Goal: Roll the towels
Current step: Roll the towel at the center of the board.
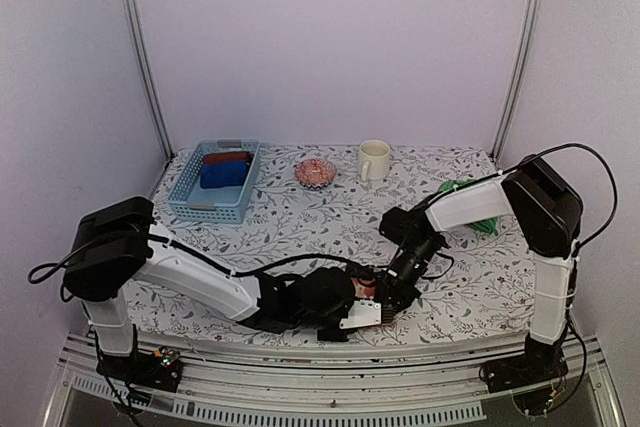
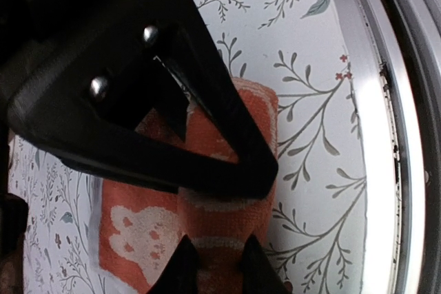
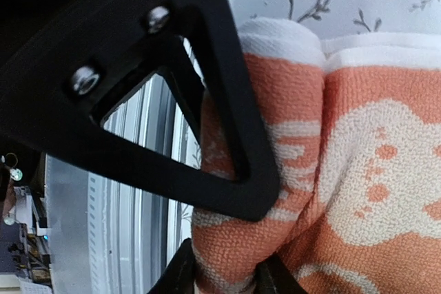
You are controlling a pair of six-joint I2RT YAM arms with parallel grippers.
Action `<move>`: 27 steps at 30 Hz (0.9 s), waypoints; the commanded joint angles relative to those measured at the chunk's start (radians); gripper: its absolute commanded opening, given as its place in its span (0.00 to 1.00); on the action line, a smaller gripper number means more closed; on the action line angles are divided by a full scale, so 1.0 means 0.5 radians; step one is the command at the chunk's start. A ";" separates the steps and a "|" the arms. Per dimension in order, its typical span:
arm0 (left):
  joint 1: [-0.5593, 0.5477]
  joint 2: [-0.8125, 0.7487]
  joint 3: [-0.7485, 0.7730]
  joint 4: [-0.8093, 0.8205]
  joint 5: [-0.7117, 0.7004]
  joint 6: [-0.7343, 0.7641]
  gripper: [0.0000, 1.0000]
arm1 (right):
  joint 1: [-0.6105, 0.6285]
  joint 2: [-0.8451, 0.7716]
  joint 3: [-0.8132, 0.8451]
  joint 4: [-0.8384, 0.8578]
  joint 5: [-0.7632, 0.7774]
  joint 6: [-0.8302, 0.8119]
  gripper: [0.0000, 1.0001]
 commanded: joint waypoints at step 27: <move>0.388 0.659 0.940 -1.417 1.276 -0.742 0.08 | -0.576 -1.177 -0.038 0.049 0.533 0.537 0.39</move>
